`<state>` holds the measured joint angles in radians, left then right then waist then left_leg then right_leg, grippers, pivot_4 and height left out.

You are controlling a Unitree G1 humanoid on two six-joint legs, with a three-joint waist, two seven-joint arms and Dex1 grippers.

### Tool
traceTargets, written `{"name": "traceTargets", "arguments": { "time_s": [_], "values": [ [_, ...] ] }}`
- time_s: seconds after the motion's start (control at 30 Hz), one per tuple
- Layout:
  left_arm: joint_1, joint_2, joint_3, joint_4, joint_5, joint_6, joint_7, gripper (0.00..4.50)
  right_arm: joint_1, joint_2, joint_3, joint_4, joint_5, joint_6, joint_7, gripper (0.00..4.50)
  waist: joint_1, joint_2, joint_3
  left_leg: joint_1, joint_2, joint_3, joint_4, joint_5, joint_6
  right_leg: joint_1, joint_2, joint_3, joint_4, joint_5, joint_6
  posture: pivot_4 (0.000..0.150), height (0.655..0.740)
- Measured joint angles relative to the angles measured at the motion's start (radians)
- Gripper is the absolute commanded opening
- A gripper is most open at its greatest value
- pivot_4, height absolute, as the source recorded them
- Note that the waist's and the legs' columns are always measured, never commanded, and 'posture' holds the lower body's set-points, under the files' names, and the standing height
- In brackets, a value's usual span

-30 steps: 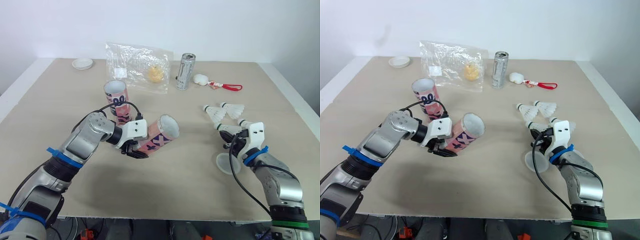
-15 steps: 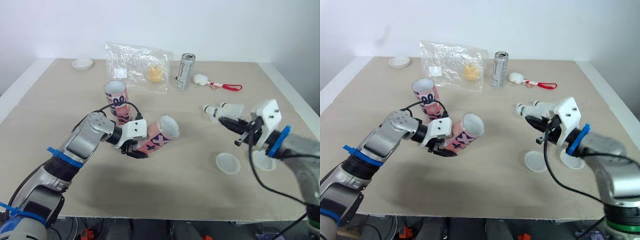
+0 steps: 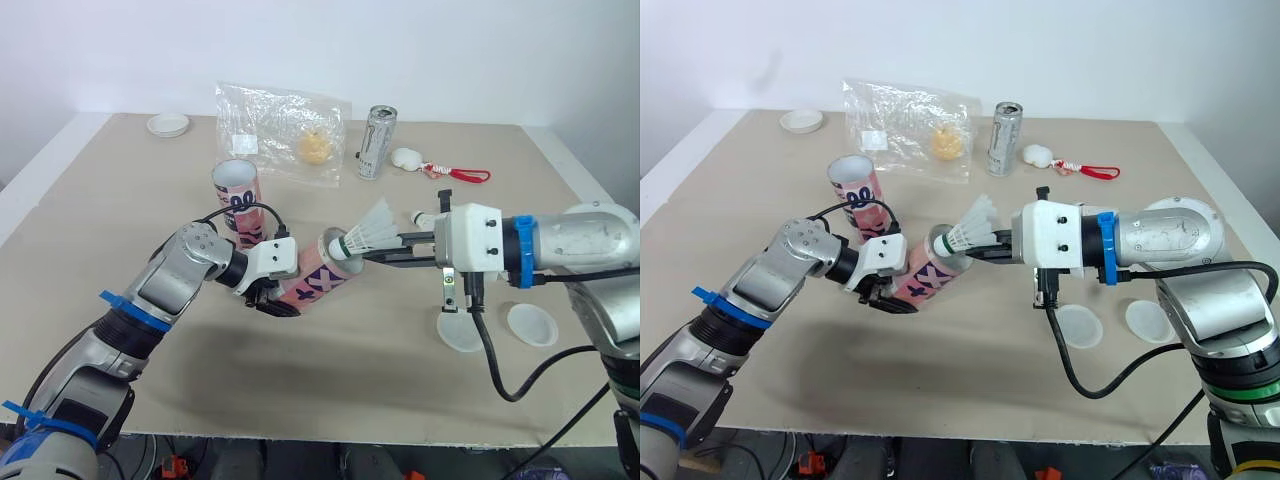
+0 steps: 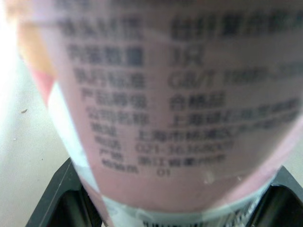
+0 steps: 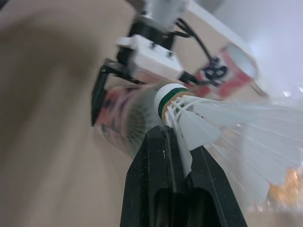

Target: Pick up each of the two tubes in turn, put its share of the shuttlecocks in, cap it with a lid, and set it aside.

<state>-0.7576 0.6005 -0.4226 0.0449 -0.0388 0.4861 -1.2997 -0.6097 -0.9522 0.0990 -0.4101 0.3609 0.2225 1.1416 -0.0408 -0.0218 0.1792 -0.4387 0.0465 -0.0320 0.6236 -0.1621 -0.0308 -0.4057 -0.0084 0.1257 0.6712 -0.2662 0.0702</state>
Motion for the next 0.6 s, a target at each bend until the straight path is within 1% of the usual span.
{"name": "traceTargets", "arguments": {
  "time_s": [0.13, 0.23, 0.27, 0.3, 0.33, 0.37, 0.4, 0.47, 0.53, 0.57, 0.6],
  "values": [
    [0.001, 0.002, 0.0, -0.001, 0.002, 0.001, 0.005, 3.02, -0.051, 0.04, 0.062, 0.098, -0.087, -0.104, 0.054, 0.04, -0.001, 0.0, 0.0, 0.001, 0.001, 0.0, 0.0, 0.0, 0.0, 0.0, 0.0, -0.001, 0.0, 0.001, -0.001, 0.15, 0.74],
    [0.001, 0.002, 0.0, -0.004, 0.002, 0.003, 0.006, 3.02, -0.087, 0.062, 0.091, 0.136, -0.122, -0.151, 0.073, 0.04, -0.001, 0.0, 0.0, 0.001, 0.001, 0.0, 0.0, 0.0, 0.0, 0.0, 0.0, 0.0, 0.0, 0.001, -0.001, 0.15, 0.74],
    [0.001, 0.002, 0.0, -0.005, 0.002, 0.003, 0.006, 3.02, -0.094, 0.067, 0.096, 0.143, -0.13, -0.158, 0.077, 0.33, -0.001, 0.0, 0.0, 0.0, 0.001, 0.0, 0.0, 0.0, 0.0, 0.0, 0.0, 0.0, 0.0, 0.001, -0.001, 0.15, 0.74],
    [0.002, 0.001, 0.0, -0.008, 0.002, 0.004, 0.008, 3.02, -0.1, 0.076, 0.101, 0.152, -0.134, -0.167, 0.083, 0.74, 0.0, 0.0, 0.0, 0.0, 0.0, 0.0, 0.0, 0.0, 0.0, 0.0, 0.0, 0.0, 0.0, 0.001, 0.0, 0.15, 0.74],
    [0.004, 0.002, 0.0, -0.013, 0.002, 0.01, 0.009, 3.02, -0.112, 0.085, 0.104, 0.161, -0.132, -0.163, 0.096, 0.9, 0.0, 0.0, 0.0, 0.0, 0.0, 0.0, 0.0, 0.0, 0.0, 0.0, 0.0, 0.0, 0.0, 0.001, 0.0, 0.15, 0.74],
    [0.004, 0.002, 0.0, -0.017, 0.002, 0.015, 0.01, 3.02, -0.119, 0.088, 0.104, 0.161, -0.128, -0.155, 0.102, 1.47, 0.0, 0.0, 0.0, 0.0, 0.0, 0.0, 0.0, 0.0, 0.0, 0.0, 0.0, 0.0, 0.0, 0.001, 0.0, 0.15, 0.74],
    [0.006, 0.002, 0.0, -0.019, 0.001, 0.018, 0.013, 3.02, -0.13, 0.089, 0.104, 0.161, -0.117, -0.14, 0.113, 1.92, 0.0, 0.0, 0.0, 0.0, 0.0, 0.0, 0.0, 0.0, 0.0, 0.0, 0.0, 0.0, 0.0, 0.002, 0.0, 0.15, 0.74],
    [0.007, 0.003, 0.0, -0.024, 0.001, 0.022, 0.016, 3.02, -0.144, 0.089, 0.102, 0.157, -0.098, -0.115, 0.127, 2.72, 0.0, 0.0, 0.0, 0.0, 0.0, 0.0, 0.0, 0.0, 0.0, 0.0, 0.0, 0.0, 0.0, 0.002, 0.0, 0.15, 0.74],
    [0.008, 0.003, 0.0, -0.025, 0.001, 0.023, 0.02, 3.02, -0.146, 0.087, 0.089, 0.154, -0.077, -0.085, 0.134, 3.85, 0.0, 0.0, 0.0, 0.0, 0.0, 0.0, 0.0, 0.0, 0.0, 0.0, 0.0, 0.0, 0.0, 0.002, 0.0, 0.15, 0.74],
    [0.009, 0.003, 0.0, -0.025, 0.001, 0.023, 0.021, 3.02, -0.146, 0.084, 0.085, 0.147, -0.049, -0.049, 0.14, 4.25, 0.0, 0.0, 0.0, 0.0, 0.0, 0.0, 0.0, 0.0, 0.0, 0.0, 0.0, 0.0, 0.0, 0.002, 0.0, 0.15, 0.74],
    [0.009, 0.003, 0.0, -0.025, 0.001, 0.023, 0.022, 3.02, -0.146, 0.084, 0.073, 0.138, -0.014, -0.003, 0.139, 4.44, 0.0, 0.0, 0.0, 0.0, 0.0, 0.0, 0.0, 0.0, 0.0, 0.0, 0.0, 0.0, 0.0, 0.002, 0.0, 0.15, 0.74]
  ]
}}
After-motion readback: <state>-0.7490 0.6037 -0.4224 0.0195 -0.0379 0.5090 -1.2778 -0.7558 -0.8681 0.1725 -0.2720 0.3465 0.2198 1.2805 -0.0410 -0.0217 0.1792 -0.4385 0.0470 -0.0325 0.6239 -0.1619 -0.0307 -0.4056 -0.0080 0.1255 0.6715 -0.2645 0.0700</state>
